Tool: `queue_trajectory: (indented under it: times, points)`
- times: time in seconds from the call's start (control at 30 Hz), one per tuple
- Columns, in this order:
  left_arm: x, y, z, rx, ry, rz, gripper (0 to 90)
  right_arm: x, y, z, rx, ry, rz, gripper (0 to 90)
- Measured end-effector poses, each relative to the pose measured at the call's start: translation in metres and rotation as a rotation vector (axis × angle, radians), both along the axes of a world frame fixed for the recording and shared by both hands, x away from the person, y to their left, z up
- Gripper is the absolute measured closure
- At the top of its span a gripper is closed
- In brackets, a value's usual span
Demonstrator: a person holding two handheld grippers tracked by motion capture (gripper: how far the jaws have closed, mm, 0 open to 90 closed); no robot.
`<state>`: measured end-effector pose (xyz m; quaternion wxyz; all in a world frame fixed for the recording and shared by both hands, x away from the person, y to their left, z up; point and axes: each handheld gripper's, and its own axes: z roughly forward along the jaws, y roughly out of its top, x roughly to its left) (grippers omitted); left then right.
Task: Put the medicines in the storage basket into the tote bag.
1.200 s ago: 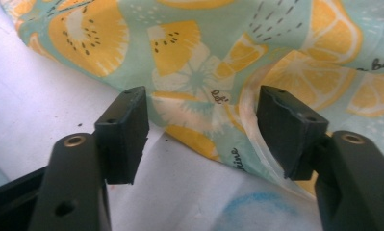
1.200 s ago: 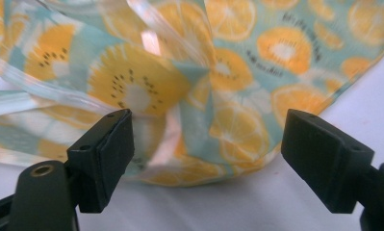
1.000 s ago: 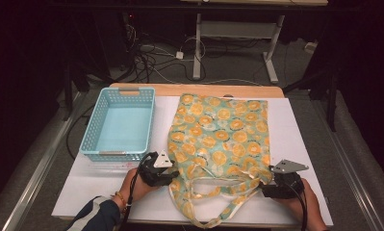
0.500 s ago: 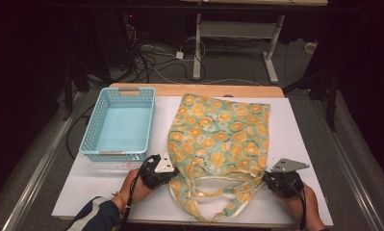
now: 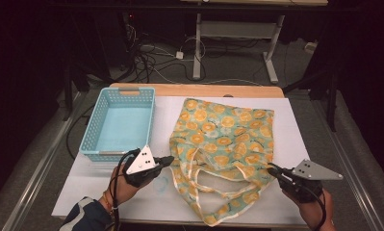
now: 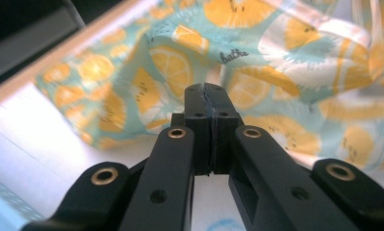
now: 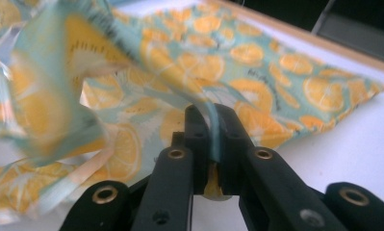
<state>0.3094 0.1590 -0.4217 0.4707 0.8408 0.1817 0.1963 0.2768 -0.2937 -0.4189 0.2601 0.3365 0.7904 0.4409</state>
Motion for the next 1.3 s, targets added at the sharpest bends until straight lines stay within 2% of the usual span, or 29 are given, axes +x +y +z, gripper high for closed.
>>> queue_trajectory:
  times: [0.27,0.4,0.53,0.83,0.9,1.03,1.1,1.3]
  points:
    - [-0.004,0.005,0.019,-0.088,-0.071,0.002,87.4,-0.003,0.003,0.021,0.024,-0.069,0.002,86.6]
    - [-0.004,0.008,0.030,-0.132,-0.105,0.014,87.4,-0.001,0.004,0.032,0.033,-0.119,0.002,86.7]
    - [-0.003,0.012,0.041,-0.184,-0.136,0.027,87.4,0.002,0.005,0.048,0.056,-0.169,-0.001,86.7]
    - [0.005,0.011,0.069,-0.282,-0.213,0.067,87.4,0.010,0.010,0.083,0.074,-0.265,-0.008,86.9]
    - [0.009,0.010,0.074,-0.309,-0.215,0.071,87.4,0.013,0.012,0.090,0.083,-0.286,-0.016,86.9]
    - [0.018,0.004,0.077,-0.319,-0.223,0.085,87.4,0.020,0.017,0.098,0.084,-0.306,-0.026,87.0]
    - [0.022,0.001,0.077,-0.316,-0.228,0.096,87.4,0.025,0.019,0.099,0.088,-0.304,-0.030,87.0]
    - [0.041,-0.010,0.069,-0.334,-0.212,0.123,87.4,0.049,0.022,0.097,0.084,-0.305,-0.067,87.1]
